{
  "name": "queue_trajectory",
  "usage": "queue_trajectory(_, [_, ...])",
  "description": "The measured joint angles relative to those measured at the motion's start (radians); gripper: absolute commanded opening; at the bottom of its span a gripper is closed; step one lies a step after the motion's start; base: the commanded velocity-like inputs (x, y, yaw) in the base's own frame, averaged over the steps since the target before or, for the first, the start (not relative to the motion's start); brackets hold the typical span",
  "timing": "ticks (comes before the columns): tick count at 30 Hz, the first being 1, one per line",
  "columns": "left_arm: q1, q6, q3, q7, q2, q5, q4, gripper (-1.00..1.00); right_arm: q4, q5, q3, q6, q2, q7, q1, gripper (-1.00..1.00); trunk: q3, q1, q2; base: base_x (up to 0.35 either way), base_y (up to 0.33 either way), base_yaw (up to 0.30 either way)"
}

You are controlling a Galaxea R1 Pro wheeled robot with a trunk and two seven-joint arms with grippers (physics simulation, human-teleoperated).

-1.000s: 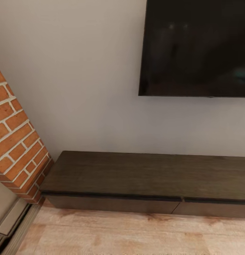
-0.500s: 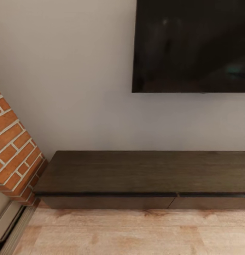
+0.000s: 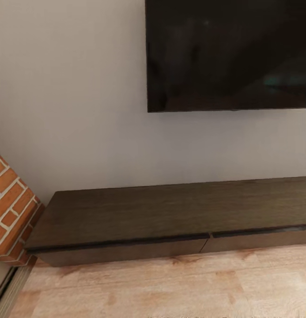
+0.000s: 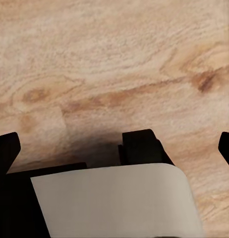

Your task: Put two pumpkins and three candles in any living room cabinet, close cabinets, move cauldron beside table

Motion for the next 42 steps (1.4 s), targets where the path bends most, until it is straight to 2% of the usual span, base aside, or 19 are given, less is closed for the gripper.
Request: queue_trajectory(42, [0.000, 0.000, 0.000, 0.000, 0.000, 0.000, 0.001, 1.00, 0.002, 0.002, 0.003, 0.000, 0.006, -0.001, 0.000, 1.00, -0.059, 0.000, 0.000, 0.000, 0.000, -0.148])
